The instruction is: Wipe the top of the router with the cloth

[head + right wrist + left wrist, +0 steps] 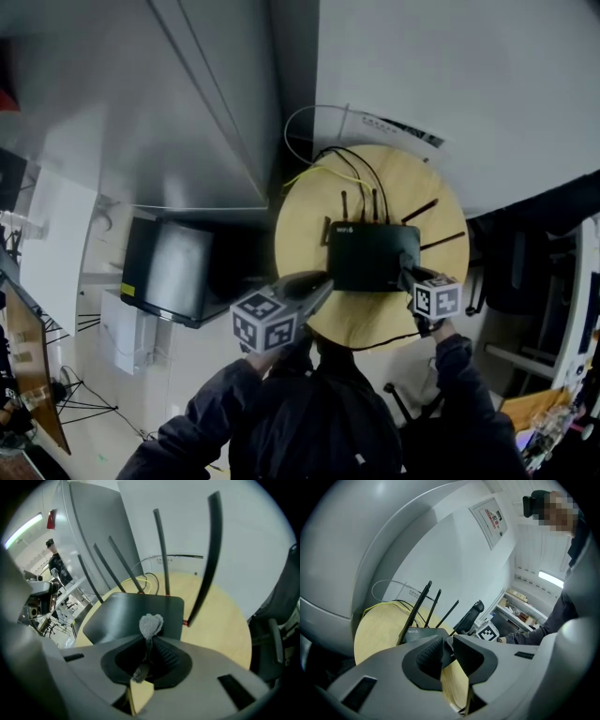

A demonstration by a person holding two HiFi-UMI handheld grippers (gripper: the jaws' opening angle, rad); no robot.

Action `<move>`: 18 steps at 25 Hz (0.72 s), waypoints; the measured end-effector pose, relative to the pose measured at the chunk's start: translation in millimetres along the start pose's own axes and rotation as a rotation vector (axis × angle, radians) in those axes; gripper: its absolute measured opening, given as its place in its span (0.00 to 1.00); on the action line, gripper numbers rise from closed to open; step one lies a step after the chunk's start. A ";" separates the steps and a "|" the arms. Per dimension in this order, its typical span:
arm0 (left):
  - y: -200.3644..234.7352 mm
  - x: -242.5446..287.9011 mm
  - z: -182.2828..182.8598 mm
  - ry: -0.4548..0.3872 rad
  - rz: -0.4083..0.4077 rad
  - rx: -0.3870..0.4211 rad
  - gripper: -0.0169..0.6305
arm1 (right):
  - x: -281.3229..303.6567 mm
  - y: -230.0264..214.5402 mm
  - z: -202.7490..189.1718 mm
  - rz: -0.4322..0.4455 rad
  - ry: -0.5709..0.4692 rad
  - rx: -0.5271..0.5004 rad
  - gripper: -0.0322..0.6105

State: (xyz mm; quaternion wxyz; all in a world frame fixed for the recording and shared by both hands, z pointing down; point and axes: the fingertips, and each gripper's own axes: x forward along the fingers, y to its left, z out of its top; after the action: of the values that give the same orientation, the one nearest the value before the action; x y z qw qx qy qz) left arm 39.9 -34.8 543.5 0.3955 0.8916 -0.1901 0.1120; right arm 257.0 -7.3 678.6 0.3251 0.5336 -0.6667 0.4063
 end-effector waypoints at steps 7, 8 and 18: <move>1.6 -4.9 -1.7 0.002 0.003 0.002 0.13 | -14.3 -35.8 -15.1 -0.074 0.006 0.062 0.16; 1.4 -5.6 -1.8 0.002 0.003 0.003 0.13 | -14.8 -30.4 -14.2 -0.071 0.002 0.063 0.16; 0.3 -5.2 -4.7 0.006 0.002 0.004 0.13 | 14.9 129.5 23.7 0.154 -0.072 -0.059 0.16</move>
State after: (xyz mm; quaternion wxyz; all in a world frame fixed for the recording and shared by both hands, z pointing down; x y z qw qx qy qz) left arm 34.8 -30.2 545.0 0.3942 0.8918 -0.1894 0.1156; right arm 127.4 -22.0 655.4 0.2844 0.4853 -0.7287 0.3908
